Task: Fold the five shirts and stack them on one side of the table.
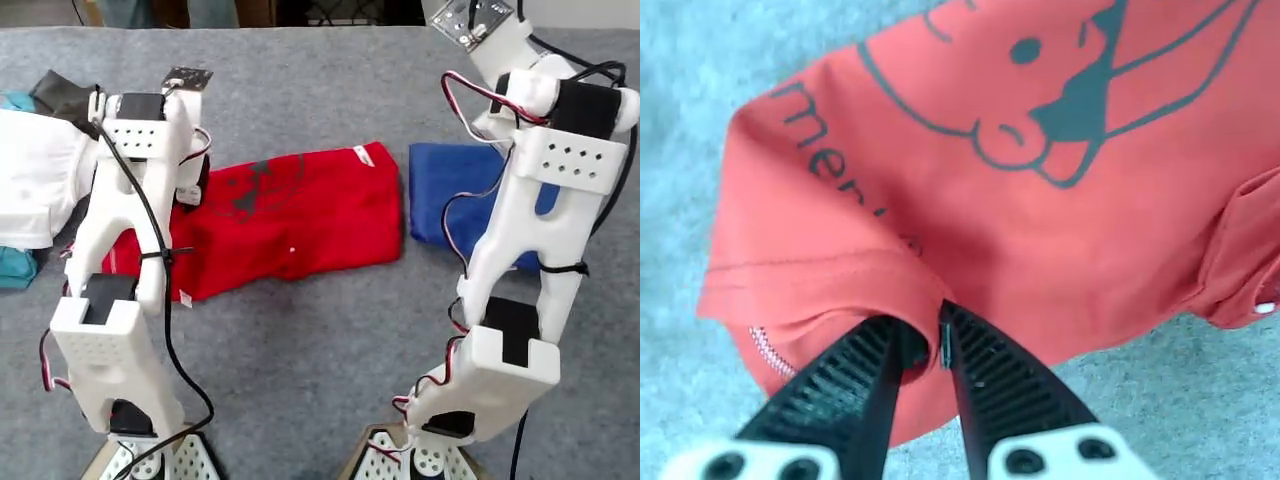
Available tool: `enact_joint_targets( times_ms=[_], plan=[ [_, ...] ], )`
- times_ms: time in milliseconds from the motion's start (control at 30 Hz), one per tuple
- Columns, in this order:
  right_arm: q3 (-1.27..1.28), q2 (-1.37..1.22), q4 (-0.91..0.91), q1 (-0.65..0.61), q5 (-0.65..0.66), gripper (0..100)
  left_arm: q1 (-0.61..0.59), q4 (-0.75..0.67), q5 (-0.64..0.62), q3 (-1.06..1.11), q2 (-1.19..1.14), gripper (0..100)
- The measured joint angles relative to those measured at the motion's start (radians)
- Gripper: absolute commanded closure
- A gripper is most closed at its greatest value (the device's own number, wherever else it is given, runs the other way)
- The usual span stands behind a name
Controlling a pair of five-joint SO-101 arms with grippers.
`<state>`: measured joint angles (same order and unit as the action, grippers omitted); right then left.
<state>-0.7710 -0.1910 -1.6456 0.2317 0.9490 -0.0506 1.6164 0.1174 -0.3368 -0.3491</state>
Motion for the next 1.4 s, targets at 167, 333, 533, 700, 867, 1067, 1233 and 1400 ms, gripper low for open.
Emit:
enact_joint_targets(
  times_ms=[167, 333, 533, 700, 867, 1067, 1233, 1400],
  plan=[
    [0.000, 0.000, 0.000, 0.002, 0.002, 98.4, -0.092, -0.002, 0.000, 0.086, 0.000, 97],
    [0.000, -0.002, 0.000, -0.011, 0.002, 98.4, -0.210, -0.006, -0.003, 0.153, 0.000, 97],
    [0.002, -0.002, 0.000, -0.044, 0.002, 98.4, -0.295, -0.038, -0.003, 0.230, 0.000, 97],
    [0.002, -0.002, 0.000, -0.069, 0.002, 98.4, -0.338, -0.080, -0.003, 0.284, 0.000, 97],
    [0.018, -0.002, -0.002, -0.124, 0.002, 98.4, -0.367, -0.087, -0.005, 0.290, 0.000, 97],
    [0.060, -0.002, -0.005, -0.218, 0.002, 98.4, -0.388, -0.087, -0.006, 0.292, 0.000, 97],
    [0.069, -0.002, -0.008, -0.269, 0.002, 98.4, -0.390, -0.087, -0.012, 0.330, 0.000, 93],
    [0.069, -0.002, -0.008, -0.270, 0.002, 98.4, -0.404, -0.087, -0.052, 0.370, 0.000, 77]
  ],
)
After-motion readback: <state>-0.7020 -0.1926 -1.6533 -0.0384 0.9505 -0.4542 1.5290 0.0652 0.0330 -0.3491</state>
